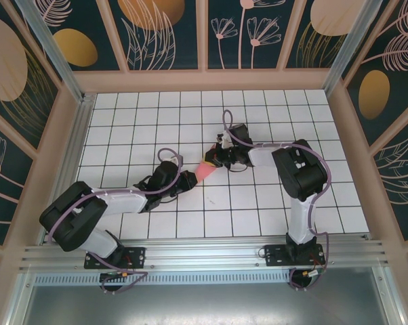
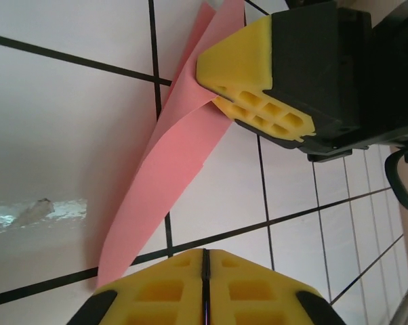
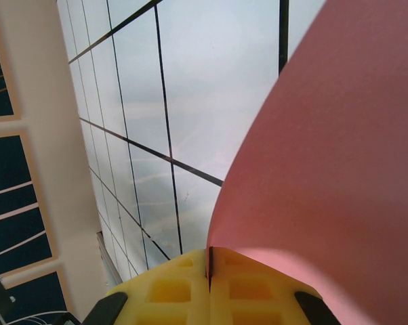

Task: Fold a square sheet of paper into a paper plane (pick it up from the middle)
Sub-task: Fold the wing for the fifth time at the center of the table.

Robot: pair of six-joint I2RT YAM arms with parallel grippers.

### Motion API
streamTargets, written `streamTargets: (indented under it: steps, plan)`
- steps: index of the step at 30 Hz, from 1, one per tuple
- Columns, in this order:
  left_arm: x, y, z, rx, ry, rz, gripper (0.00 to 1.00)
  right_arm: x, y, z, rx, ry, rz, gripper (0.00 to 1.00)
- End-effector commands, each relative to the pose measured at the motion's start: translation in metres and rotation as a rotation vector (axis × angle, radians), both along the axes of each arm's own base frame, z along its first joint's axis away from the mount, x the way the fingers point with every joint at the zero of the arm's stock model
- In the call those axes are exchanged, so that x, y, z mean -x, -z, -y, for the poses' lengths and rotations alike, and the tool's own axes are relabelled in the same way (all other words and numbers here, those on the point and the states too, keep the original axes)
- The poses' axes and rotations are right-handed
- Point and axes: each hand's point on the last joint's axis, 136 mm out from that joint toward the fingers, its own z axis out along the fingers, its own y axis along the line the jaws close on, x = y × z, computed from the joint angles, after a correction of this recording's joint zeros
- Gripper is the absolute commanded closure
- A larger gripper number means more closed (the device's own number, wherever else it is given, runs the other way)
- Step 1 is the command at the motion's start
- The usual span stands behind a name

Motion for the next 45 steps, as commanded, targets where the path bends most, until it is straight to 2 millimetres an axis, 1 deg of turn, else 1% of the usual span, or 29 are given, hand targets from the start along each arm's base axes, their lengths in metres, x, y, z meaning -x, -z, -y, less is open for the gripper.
streamTargets:
  steps: [1,7,16,20,22,25,29,37,41,45]
  plan:
    - [0.001,0.011,0.0,0.046,-0.047,-0.074,0.94,-0.007,-0.016,0.0,-0.024,0.017,0.048,1.0]
    - [0.001,0.033,-0.004,-0.01,-0.073,-0.132,1.0,-0.008,-0.016,0.0,-0.027,0.019,0.045,1.0]
    - [0.006,0.063,-0.02,-0.148,-0.097,-0.196,1.0,-0.005,-0.017,0.001,-0.034,0.007,0.057,1.0]
    - [0.01,0.073,-0.028,-0.202,-0.107,-0.224,1.0,0.0,-0.023,0.002,-0.047,-0.022,0.084,1.0]
    - [0.011,0.075,-0.029,-0.213,-0.11,-0.232,1.0,0.002,-0.023,0.005,-0.036,-0.031,0.092,1.0]
    - [0.011,0.078,-0.034,-0.244,-0.123,-0.238,1.0,0.006,-0.018,0.01,-0.005,-0.042,0.094,1.0]
    - [0.01,0.078,-0.034,-0.245,-0.124,-0.24,1.0,0.01,-0.005,0.016,0.037,-0.045,0.076,1.0]
    - [0.009,0.081,-0.033,-0.236,-0.14,-0.256,1.0,0.022,0.008,0.025,0.09,-0.049,0.068,1.0]
    - [0.01,0.082,-0.033,-0.238,-0.141,-0.256,1.0,0.02,0.014,0.03,0.122,-0.039,0.069,1.0]
    - [0.01,0.082,-0.033,-0.239,-0.138,-0.256,1.0,0.017,0.016,0.032,0.146,-0.037,0.088,1.0]
